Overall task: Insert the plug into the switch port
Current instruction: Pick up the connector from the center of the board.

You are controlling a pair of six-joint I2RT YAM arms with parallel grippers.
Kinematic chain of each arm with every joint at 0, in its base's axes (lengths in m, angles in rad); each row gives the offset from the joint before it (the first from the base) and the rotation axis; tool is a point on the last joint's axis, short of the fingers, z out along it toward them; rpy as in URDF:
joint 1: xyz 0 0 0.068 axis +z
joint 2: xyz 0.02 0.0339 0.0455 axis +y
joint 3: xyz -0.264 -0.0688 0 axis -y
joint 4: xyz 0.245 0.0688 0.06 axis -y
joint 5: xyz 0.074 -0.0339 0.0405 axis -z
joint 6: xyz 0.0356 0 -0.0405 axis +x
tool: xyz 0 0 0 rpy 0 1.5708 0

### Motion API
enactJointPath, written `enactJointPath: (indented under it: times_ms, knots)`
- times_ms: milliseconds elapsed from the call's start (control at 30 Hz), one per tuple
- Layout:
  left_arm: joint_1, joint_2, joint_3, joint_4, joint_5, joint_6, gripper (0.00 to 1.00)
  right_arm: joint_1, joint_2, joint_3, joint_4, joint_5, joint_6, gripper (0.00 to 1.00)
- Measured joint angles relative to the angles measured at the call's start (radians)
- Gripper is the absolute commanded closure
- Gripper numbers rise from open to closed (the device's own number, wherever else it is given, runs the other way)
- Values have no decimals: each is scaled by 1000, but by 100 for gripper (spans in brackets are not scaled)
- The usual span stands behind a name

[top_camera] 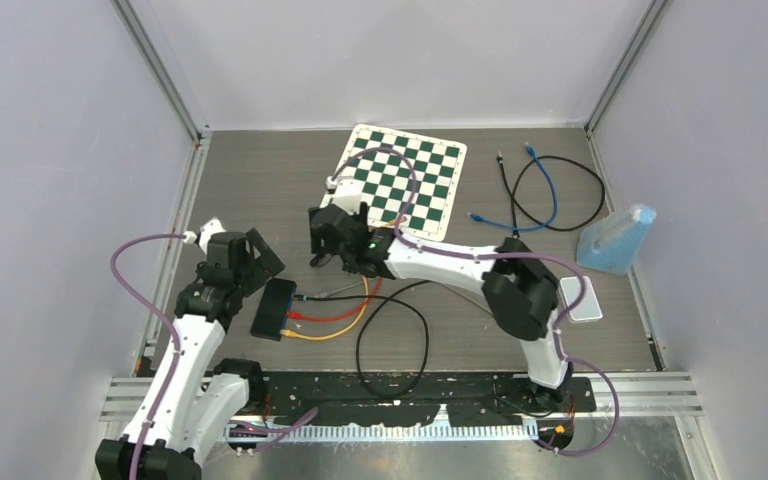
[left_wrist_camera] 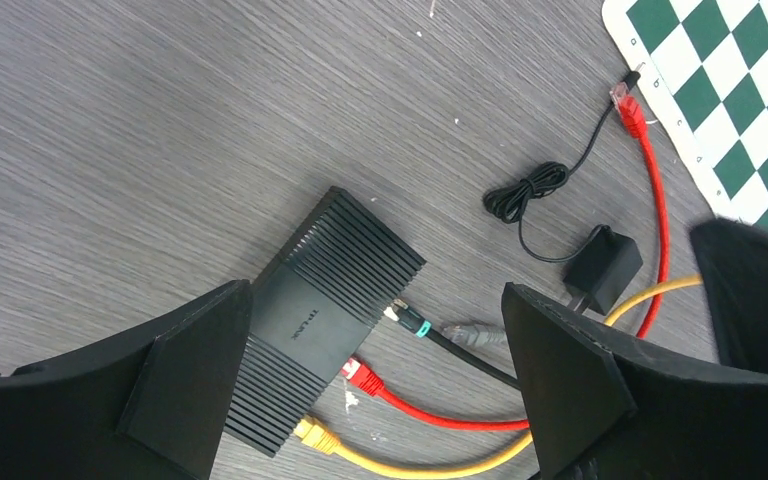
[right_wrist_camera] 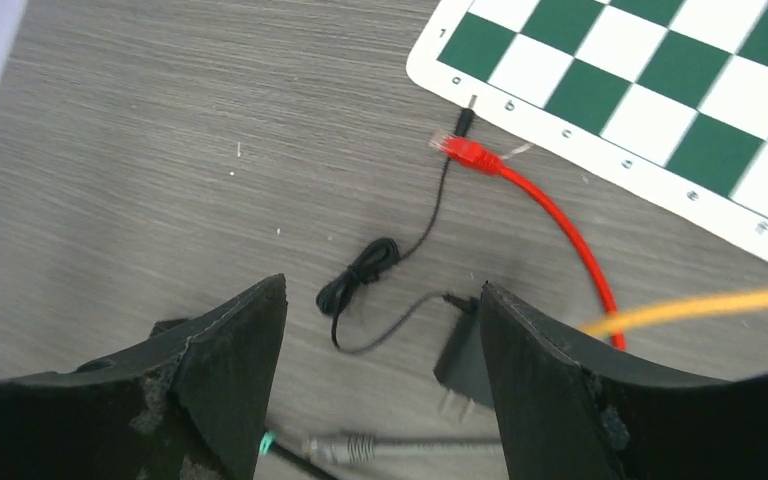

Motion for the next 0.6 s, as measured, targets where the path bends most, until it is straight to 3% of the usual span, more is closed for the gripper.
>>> enactJointPath:
  times_ms: [267, 600]
  knots:
    - [14, -79, -17, -2, -38, 42, 0, 0, 322, 296, -81, -24, -41, 26]
    - [16, -194, -32, -6, -92, 70, 0, -1, 494, 505, -228, -3, 32, 32]
